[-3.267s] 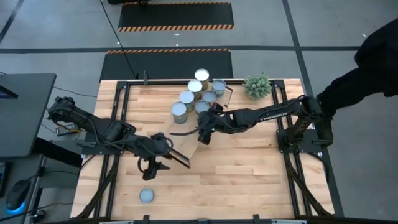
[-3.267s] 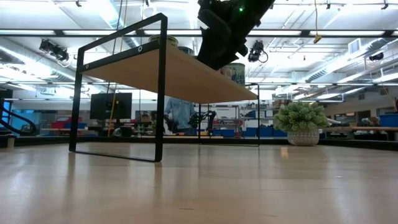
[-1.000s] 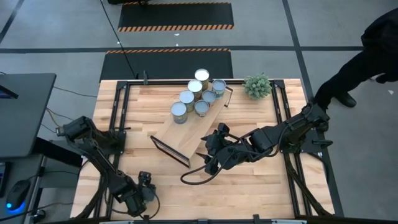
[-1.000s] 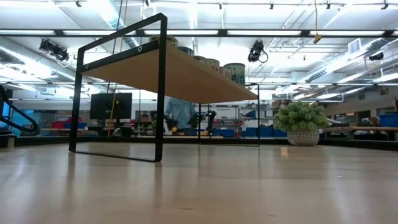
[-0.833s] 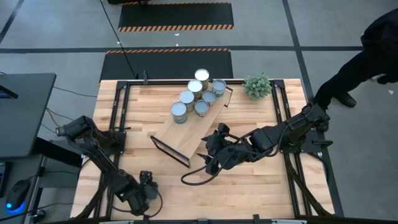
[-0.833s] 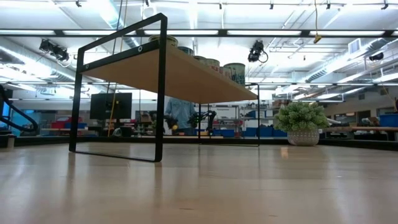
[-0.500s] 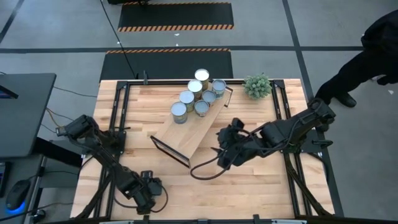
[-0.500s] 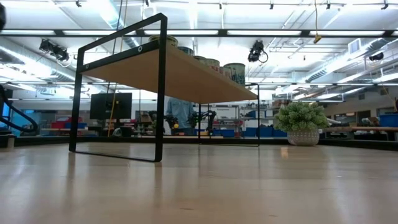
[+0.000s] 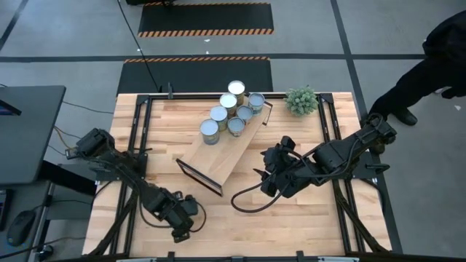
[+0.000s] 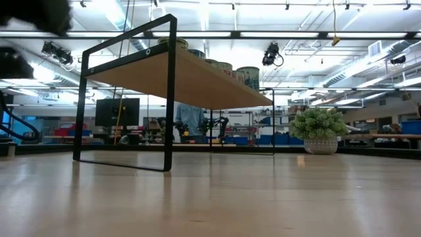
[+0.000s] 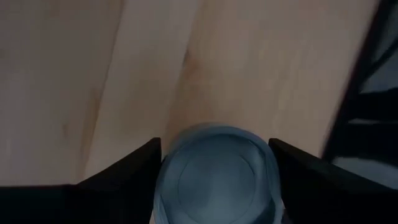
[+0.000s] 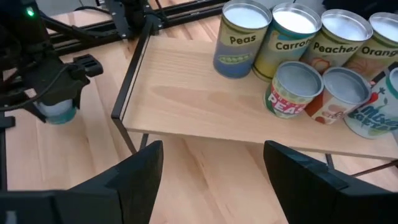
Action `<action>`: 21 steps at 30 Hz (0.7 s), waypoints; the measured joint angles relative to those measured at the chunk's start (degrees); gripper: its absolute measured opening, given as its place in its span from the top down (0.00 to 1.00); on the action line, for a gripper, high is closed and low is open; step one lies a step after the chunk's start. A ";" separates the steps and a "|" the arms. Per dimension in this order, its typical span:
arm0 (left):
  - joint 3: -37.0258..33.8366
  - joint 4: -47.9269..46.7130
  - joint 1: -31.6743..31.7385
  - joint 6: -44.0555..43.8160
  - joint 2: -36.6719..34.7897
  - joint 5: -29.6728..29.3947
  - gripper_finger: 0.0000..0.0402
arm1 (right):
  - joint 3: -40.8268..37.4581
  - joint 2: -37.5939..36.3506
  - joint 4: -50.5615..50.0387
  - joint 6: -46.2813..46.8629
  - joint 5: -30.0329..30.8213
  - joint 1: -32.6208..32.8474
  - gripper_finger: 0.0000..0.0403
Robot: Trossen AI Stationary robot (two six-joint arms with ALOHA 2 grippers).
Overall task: Pick and place cans onto a shelf
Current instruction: Put the canned tuna on the shelf
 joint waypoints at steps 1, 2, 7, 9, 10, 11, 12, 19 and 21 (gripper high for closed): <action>1.02 -0.37 0.75 0.20 -0.32 0.00 0.32 | 0.00 0.00 -0.07 0.17 0.23 0.09 0.30; 2.21 -0.76 1.56 0.71 -0.40 0.04 0.32 | 0.00 0.00 -0.17 0.31 0.58 0.16 0.30; 7.95 -1.17 5.70 2.80 -0.39 -0.37 0.32 | 0.00 0.00 0.15 1.47 1.24 0.19 0.30; 10.11 -1.34 7.58 3.62 -0.39 -1.23 0.32 | 0.00 0.00 0.23 1.79 1.29 0.21 0.30; 11.29 -1.36 8.56 4.25 -0.36 -1.37 0.32 | 0.00 0.00 0.23 1.79 1.29 0.21 0.30; 12.41 -1.29 9.40 5.22 -0.34 -1.42 0.32 | 0.00 0.00 0.22 1.79 1.29 0.21 0.30; 13.57 -1.28 10.22 5.85 -0.34 -1.43 0.32 | 0.00 0.00 0.22 1.80 1.31 0.21 0.30; 19.47 -0.93 13.13 10.10 -0.17 2.24 0.32 | 0.00 0.00 0.22 2.13 1.45 0.21 0.30; 19.93 -0.85 13.83 10.01 -0.13 4.04 0.32 | 0.00 0.00 0.23 2.18 1.47 0.21 0.30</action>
